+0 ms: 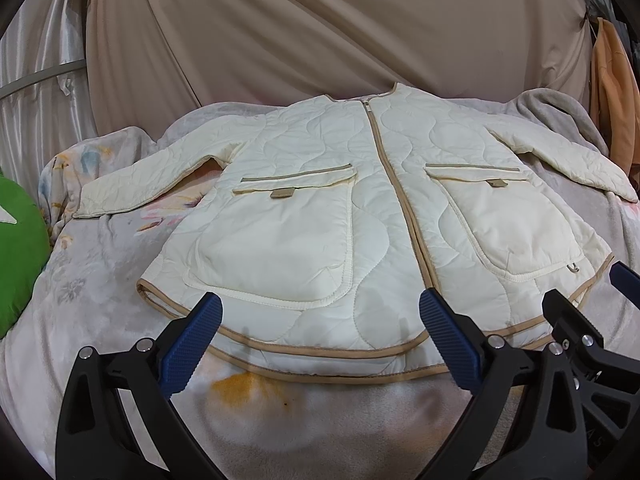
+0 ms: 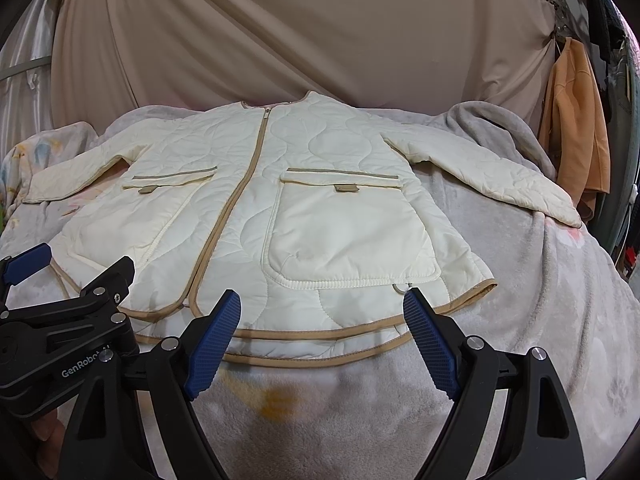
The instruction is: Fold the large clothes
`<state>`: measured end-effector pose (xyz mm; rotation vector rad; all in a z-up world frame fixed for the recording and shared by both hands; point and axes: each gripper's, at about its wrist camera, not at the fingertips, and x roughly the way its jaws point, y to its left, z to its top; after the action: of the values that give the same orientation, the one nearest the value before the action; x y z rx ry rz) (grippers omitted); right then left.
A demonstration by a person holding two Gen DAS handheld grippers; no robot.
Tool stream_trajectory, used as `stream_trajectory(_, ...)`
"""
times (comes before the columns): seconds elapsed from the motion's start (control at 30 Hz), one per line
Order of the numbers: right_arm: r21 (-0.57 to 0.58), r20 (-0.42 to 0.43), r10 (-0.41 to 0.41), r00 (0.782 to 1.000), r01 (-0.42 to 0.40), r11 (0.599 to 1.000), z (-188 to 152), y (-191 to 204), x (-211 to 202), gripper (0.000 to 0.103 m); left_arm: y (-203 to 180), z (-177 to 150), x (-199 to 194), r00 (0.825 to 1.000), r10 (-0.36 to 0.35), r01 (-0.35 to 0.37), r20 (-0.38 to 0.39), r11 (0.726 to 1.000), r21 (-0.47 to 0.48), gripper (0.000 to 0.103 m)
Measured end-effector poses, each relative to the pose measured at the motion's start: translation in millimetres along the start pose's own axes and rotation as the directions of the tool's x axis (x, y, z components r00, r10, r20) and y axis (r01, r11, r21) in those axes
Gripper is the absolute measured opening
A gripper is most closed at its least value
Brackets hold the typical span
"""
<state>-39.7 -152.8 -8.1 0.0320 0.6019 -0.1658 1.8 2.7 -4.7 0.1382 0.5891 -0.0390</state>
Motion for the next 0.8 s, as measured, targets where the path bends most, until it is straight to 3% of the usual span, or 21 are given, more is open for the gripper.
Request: stream_trajectory(0.8, -0.007, -0.002, -0.008, 1.0, 0.008, 1.0, -1.8, 0.8, 2.1, 0.082, -1.8, -1.6, 1.5, 1.0, 0.001, -0.001, -0.003, 1.0, 0.005, 0.095)
